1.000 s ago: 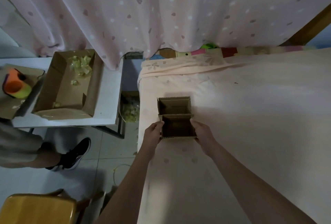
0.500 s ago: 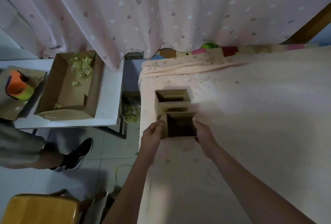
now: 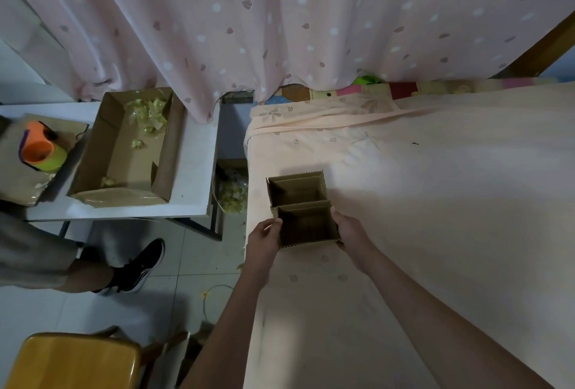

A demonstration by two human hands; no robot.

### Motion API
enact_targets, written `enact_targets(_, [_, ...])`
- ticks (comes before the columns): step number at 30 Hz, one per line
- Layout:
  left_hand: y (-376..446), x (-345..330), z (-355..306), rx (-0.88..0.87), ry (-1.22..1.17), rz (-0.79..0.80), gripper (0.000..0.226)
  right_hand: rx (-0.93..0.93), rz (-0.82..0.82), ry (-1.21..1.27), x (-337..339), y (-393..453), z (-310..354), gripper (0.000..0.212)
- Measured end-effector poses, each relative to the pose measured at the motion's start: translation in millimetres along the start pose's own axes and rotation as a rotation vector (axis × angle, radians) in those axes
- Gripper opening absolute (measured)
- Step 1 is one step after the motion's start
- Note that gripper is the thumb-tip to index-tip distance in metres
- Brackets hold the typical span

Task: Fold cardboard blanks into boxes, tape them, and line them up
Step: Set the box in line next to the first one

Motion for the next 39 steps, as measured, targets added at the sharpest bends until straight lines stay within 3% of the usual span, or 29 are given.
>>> enact_targets(2, [1, -1, 0, -0.012, 0.021, 0.007, 0.025, 0.012, 0.009, -0.008, -2, -1, 2, 0.037])
enact_targets(8, [-1, -8, -1, -0.036, 0.111, 0.031, 0.03, -0.013, 0.027, -0.033, 0, -2, -2, 0.028])
enact_targets(11, [-4, -8, -2, -0.057, 0.168, 0.039, 0.041, 0.062, -0.009, -0.047, 5, -2, 5, 0.03])
enact_targets(15, [-10, -7, 0, -0.09, 0.2, 0.037, 0.043, 0.235, -0.23, -0.216, 18, 0, 43, 0.043])
enact_targets(17, [-10, -6, 2, -0.095, 0.199, 0.029, 0.042, 0.236, -0.209, -0.322, 9, 4, 62, 0.046])
enact_targets(22, [-10, -5, 3, -0.043, 0.127, 0.017, 0.041, 0.188, -0.162, -0.556, -14, 26, 79, 0.036])
enact_targets(25, [-11, -9, -2, -0.039, 0.066, 0.02, 0.039, 0.159, -0.193, -0.645, -13, 35, 81, 0.014])
enact_targets(27, [-12, -11, -4, -0.051, 0.051, 0.019, 0.039, 0.146, -0.228, -0.637, -9, 35, 83, 0.005])
enact_targets(30, [-11, -11, -8, -0.088, 0.082, 0.018, 0.04, 0.142, -0.249, -0.556, 1, 34, 83, 0.011])
enact_targets(36, [-6, -34, -25, -0.244, 0.447, 0.106, 0.034, 0.145, -0.296, -0.458, 31, 35, 78, 0.017])
enact_targets(39, [1, -36, -29, -0.21, 0.466, 0.062, 0.034, 0.144, -0.329, -0.423, 43, 37, 77, 0.017])
Point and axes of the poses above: each hand's wrist, its own y-axis towards the middle knuckle, its own x-axis out of the back of the hand, z = x × y, the point moved 8 cm from there along y, towards the middle knuckle, and after that the axes turned 7 degrees about -x, right-handed, at the moved point
